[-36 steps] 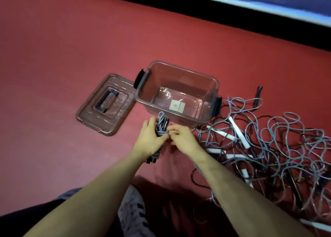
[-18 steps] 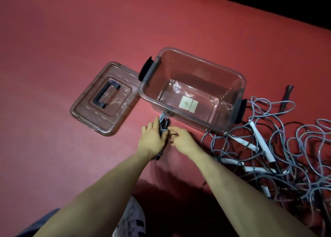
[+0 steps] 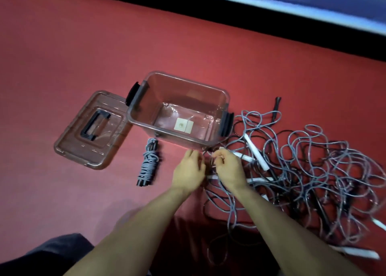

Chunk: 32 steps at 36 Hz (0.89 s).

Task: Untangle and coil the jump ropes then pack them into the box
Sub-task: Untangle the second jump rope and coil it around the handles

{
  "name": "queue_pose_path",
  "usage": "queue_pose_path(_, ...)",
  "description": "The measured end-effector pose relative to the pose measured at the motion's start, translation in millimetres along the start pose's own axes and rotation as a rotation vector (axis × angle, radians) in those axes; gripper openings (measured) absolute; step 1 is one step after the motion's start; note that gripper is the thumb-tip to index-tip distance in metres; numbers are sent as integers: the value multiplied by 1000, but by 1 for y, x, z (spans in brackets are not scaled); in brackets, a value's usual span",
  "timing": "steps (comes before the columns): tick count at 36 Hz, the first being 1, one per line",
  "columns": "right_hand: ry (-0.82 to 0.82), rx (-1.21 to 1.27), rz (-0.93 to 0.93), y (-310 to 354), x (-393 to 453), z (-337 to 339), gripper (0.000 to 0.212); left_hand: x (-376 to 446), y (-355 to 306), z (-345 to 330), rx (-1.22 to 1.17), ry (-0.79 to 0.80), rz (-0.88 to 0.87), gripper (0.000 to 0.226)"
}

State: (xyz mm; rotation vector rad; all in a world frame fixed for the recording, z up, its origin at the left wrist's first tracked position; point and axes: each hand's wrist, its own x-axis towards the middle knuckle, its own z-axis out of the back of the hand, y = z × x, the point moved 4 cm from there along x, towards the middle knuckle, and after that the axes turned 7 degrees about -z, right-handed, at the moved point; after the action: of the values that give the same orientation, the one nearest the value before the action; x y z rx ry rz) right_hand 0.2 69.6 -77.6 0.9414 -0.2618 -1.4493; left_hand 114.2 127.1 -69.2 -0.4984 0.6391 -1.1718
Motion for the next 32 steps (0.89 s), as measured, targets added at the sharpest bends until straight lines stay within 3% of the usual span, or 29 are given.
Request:
queue_pose_path(4, -96, -140, 87, -26, -3, 41, 25, 6, -42, -29, -93, 54, -74, 9)
queue_pose_path(8, 19, -434, 128, -50, 1, 62, 54, 18, -66, -54, -44, 173, -116, 23)
queue_pose_path(10, 74, -579, 101, -64, 7, 67, 51, 25, -71, -68, 2, 261, -122, 30)
queue_pose_path(12, 65, -607, 100, -71, 11, 72, 34, 29, -74, -76, 62, 343, -129, 34)
queue_pose_path(14, -34, -471, 153, -70, 12, 79, 19, 30, -78, -80, 112, 381, -141, 33)
queue_pose_path(16, -129, -307, 221, -66, 7, 89, 22, 29, -87, -78, 133, 352, -167, 27)
queue_pose_path(20, -277, -235, 339, -43, -2, 112, 29, 30, -106, -58, 71, 217, -231, 20)
queue_pose_path(23, -297, -178, 334, -32, -18, 127, 21, 24, -121, -34, 29, 143, -278, 19)
queue_pose_path(27, -334, -61, 281, -23, -13, 138, 6, 33, -138, -12, -73, 133, -316, 41)
queue_pose_path(28, -414, 13, 355, 23, -57, 191, 6, 0, -192, 51, -67, 35, -389, 40)
queue_pose_path(32, -398, 76, 332, 43, -54, 209, 7, 6, -212, 74, -125, -61, -453, 36)
